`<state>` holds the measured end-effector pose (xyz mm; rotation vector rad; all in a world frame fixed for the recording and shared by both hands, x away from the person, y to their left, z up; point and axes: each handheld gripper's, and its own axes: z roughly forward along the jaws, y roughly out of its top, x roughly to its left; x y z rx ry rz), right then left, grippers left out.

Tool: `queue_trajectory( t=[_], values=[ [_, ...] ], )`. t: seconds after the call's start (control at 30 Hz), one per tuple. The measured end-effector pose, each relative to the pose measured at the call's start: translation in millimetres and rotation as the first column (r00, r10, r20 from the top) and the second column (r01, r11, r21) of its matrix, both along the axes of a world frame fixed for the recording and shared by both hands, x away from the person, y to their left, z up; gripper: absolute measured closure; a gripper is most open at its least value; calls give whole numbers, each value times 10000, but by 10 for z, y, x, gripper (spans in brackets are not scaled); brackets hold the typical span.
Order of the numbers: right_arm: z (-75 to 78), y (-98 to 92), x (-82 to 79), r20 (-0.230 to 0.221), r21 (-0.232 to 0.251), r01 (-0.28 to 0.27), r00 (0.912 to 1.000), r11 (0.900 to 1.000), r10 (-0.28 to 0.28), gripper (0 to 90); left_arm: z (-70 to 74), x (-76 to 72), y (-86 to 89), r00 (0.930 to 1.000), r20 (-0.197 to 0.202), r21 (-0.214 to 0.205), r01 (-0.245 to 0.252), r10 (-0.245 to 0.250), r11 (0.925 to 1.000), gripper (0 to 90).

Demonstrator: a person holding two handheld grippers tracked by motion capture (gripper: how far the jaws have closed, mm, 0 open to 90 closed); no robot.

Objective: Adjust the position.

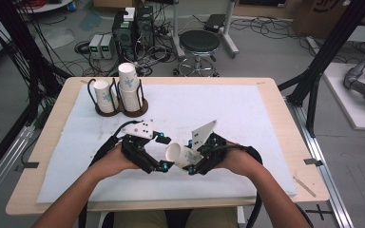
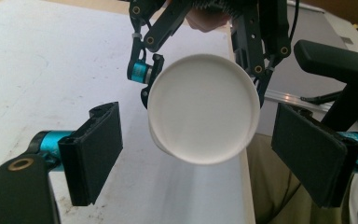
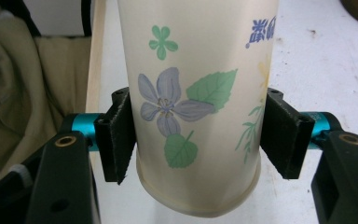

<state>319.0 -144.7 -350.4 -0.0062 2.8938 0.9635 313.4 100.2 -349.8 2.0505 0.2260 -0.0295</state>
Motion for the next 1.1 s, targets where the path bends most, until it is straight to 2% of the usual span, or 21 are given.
queue_trajectory(
  t=[0.07, 0.1, 0.27, 0.53, 0.63, 0.8, 0.87, 0.93, 1.03, 1.07, 1.1],
  values=[
    [6, 24, 3, 76, -103, -91, 9999, 9999, 92, 347, -3, 4, -5, 10000, 38, 88, 42, -42, 10000, 168],
    [17, 63, -4, -3, -349, -160, 9999, 9993, 160, 347, -12, 6, -15, 9999, 48, 185, 109, -110, 9998, 172],
    [39, 147, -2, 15, -902, -338, 9994, 9954, 340, 347, -35, 2, -46, 9997, -13, 409, 245, -245, 9989, 197],
    [26, 200, -5, -64, -1204, -560, 9984, 9911, 556, 346, -66, 11, -97, 9994, -12, 588, 347, -347, 9977, 270],
    [12, 204, -18, -96, -1424, -435, 9990, 9888, 426, 346, -83, 21, -117, 9979, -44, 762, 653, -651, 9950, 319],
    [-21, 203, -20, -152, -1540, -431, 9990, 9871, 412, 328, -95, 8, -131, 9974, 243, 914, 649, -673, 9937, 358],
    [-43, 192, -16, -249, -1399, -309, 9993, 9897, 277, 294, -90, 11, -125, 9974, 306, 893, 622, -652, 9941, 365],
    [-55, 166, 1, -278, -1019, -17, 9996, 9948, -11, 228, -82, 9, -115, 9973, 415, 707, 576, -606, 9958, 369],
    [-37, 81, 17, -390, -341, 346, 9986, 9988, -359, 215, -66, 11, -90, 9966, 500, 510, 627, -653, 9967, 371],
    [-29, 46, 22, -513, 5, 432, 9978, 9991, -431, 209, -63, 11, -61, 9969, 477, 237, 608, -619, 9979, 371],
    [-29, 46, 22, -513, 5, 432, 9978, 9991, -431, 209, -63, 11, -61, 9969, 477, 237, 608, -619, 9979, 371]
  ],
)
